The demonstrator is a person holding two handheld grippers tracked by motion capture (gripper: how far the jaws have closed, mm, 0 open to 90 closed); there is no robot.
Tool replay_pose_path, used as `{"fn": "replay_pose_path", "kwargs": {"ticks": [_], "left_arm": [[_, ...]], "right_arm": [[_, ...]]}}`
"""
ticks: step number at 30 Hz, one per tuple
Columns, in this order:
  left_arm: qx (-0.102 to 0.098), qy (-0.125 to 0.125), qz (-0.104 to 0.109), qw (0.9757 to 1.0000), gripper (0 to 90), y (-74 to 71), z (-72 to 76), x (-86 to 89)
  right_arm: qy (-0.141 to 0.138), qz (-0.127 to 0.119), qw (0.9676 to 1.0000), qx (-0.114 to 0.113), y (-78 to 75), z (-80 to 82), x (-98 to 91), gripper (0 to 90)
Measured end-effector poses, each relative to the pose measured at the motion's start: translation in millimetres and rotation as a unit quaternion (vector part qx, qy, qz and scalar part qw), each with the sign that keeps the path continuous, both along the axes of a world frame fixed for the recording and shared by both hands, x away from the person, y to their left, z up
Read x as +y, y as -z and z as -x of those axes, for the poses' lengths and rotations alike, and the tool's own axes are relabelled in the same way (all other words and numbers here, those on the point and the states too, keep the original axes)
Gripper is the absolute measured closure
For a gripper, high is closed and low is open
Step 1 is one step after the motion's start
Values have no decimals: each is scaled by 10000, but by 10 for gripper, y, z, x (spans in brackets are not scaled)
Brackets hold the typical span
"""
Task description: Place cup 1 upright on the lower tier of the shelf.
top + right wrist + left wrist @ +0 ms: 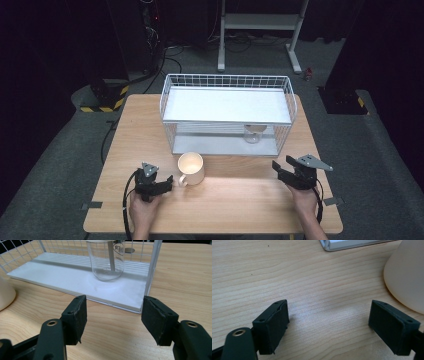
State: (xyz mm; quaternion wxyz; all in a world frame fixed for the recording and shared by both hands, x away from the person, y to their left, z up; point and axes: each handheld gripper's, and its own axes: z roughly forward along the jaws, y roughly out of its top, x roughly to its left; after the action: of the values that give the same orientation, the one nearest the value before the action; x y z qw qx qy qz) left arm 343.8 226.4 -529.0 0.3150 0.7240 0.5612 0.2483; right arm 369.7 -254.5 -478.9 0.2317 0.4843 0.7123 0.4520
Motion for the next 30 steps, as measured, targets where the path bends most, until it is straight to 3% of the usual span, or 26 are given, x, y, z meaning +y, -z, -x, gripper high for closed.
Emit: {"fn": "replay_pose_path", "kwargs": {"ticks": [30], "left_arm": [[-1,-1,0,10000,166,0,0,0]], "right_arm": [[267,-26,9996,78,119,134,-180,375]]}}
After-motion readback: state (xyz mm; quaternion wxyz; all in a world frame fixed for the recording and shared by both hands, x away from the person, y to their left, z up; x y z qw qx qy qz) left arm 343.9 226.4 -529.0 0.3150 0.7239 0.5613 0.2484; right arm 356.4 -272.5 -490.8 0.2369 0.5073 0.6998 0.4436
